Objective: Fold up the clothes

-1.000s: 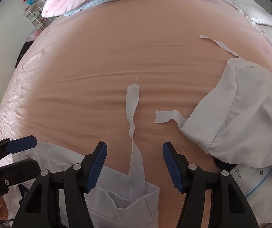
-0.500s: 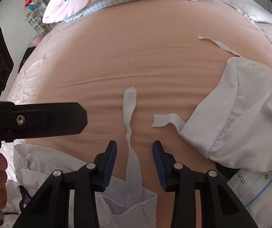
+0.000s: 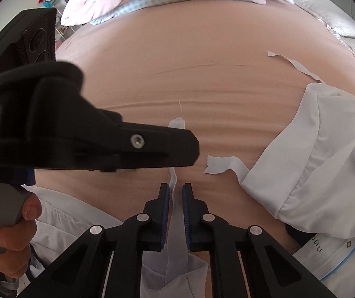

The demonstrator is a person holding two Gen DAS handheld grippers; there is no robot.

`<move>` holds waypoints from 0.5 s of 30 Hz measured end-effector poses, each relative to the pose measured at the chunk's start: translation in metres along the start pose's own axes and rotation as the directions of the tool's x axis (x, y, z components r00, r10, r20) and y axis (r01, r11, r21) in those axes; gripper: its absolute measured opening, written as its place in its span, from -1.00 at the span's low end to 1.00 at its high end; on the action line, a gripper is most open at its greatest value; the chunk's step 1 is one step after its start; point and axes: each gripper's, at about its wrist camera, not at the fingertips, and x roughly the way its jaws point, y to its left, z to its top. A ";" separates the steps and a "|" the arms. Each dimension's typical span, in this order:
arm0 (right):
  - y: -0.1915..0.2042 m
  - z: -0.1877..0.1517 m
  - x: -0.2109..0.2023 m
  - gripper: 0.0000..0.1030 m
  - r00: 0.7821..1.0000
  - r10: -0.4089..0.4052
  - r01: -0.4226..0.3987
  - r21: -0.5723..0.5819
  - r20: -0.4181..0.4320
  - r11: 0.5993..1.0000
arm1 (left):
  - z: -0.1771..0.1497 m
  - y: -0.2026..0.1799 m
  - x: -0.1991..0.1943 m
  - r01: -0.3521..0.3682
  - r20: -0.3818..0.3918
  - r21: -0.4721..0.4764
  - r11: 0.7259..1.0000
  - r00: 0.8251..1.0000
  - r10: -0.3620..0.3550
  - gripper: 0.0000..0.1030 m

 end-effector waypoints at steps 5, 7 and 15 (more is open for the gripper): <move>-0.003 -0.001 0.002 -0.88 1.000 0.028 -0.028 0.008 0.007 1.000 | 0.004 0.005 0.000 -0.047 0.021 -0.017 0.999 0.999 0.048 -0.13; -0.001 -0.002 0.002 -0.89 1.000 0.028 -0.028 -0.002 0.008 1.000 | 0.005 0.004 -0.001 -0.086 0.023 -0.014 0.996 0.996 0.086 -0.36; 0.008 -0.005 -0.003 -0.89 0.997 0.070 -0.069 -0.027 0.016 0.997 | 0.001 0.000 -0.003 -0.095 0.007 -0.031 0.995 0.995 0.095 -0.71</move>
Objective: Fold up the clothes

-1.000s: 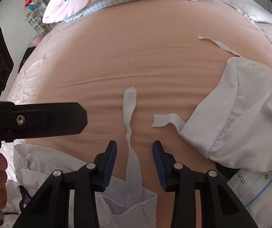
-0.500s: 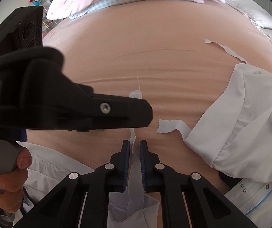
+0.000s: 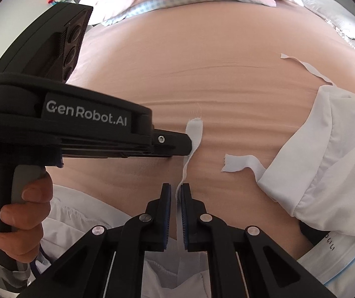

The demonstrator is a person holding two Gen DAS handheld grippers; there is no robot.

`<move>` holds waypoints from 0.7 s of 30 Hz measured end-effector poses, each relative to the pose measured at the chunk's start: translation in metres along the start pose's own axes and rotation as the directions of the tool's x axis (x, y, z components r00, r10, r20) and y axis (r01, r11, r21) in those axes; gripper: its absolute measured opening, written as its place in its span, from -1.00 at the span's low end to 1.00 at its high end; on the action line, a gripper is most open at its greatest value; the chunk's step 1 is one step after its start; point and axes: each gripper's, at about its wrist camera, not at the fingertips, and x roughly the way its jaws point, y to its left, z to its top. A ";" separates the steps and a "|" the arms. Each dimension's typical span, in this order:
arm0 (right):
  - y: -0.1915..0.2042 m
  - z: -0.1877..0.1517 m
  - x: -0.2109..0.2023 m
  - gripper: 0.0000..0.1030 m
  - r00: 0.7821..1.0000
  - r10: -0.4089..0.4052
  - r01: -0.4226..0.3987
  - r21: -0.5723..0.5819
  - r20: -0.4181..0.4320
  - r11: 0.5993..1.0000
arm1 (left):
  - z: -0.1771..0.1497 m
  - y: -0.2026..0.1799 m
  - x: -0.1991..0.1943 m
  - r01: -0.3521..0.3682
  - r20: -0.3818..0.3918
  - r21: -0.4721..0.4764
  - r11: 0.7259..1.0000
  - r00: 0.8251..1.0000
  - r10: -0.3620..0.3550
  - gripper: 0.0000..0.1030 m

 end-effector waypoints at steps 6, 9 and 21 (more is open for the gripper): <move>0.003 -0.003 -0.005 -0.89 1.000 0.024 -0.024 -0.012 0.004 1.000 | -0.007 0.000 0.004 0.105 -0.074 -0.062 0.993 0.991 -0.110 -0.68; 0.005 -0.005 -0.006 -0.89 1.000 0.028 -0.028 -0.018 0.006 0.999 | -0.010 -0.004 0.006 0.027 -0.069 -0.039 0.999 0.997 -0.030 -0.68; 0.013 -0.013 -0.011 -0.89 0.998 0.065 -0.065 -0.037 0.003 0.997 | -0.021 -0.024 0.011 -0.060 -0.112 0.075 0.995 0.991 0.068 -0.13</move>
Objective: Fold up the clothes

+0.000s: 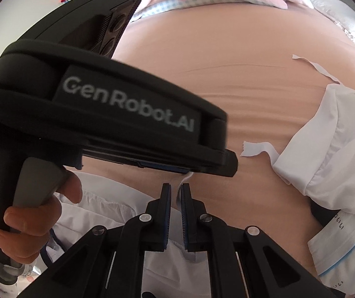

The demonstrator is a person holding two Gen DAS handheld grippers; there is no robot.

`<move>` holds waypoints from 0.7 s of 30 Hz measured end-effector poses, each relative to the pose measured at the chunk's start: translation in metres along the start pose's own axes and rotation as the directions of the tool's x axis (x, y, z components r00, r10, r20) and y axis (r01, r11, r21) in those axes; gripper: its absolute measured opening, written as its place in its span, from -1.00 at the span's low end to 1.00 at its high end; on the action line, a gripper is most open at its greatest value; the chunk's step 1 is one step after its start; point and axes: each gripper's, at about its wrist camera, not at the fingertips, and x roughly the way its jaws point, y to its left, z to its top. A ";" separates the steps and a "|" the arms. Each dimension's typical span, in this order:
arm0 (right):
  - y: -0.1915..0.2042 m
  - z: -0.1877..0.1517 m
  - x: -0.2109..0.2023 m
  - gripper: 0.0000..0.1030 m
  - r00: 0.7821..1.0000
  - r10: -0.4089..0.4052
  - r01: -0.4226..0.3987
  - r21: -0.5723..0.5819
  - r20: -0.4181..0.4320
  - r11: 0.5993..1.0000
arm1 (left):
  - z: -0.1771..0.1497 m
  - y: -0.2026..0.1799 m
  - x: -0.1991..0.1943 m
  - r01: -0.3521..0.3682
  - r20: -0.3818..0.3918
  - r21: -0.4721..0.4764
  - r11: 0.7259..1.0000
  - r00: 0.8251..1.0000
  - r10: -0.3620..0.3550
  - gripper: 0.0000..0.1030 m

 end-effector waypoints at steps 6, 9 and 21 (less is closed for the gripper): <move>0.004 -0.002 -0.006 -0.89 1.000 0.005 -0.005 -0.015 0.004 1.000 | -0.010 -0.013 0.004 -0.159 0.031 0.080 0.984 0.987 0.157 -0.63; 0.004 -0.001 -0.005 -0.89 1.000 -0.005 0.004 -0.020 -0.012 1.000 | -0.013 -0.007 0.004 -0.170 0.042 0.069 0.983 0.985 0.167 -0.78; 0.011 0.002 0.003 -0.85 0.993 -0.071 0.063 -0.077 -0.098 0.995 | -0.030 0.013 -0.010 -0.083 0.067 0.028 0.996 0.994 0.081 -0.95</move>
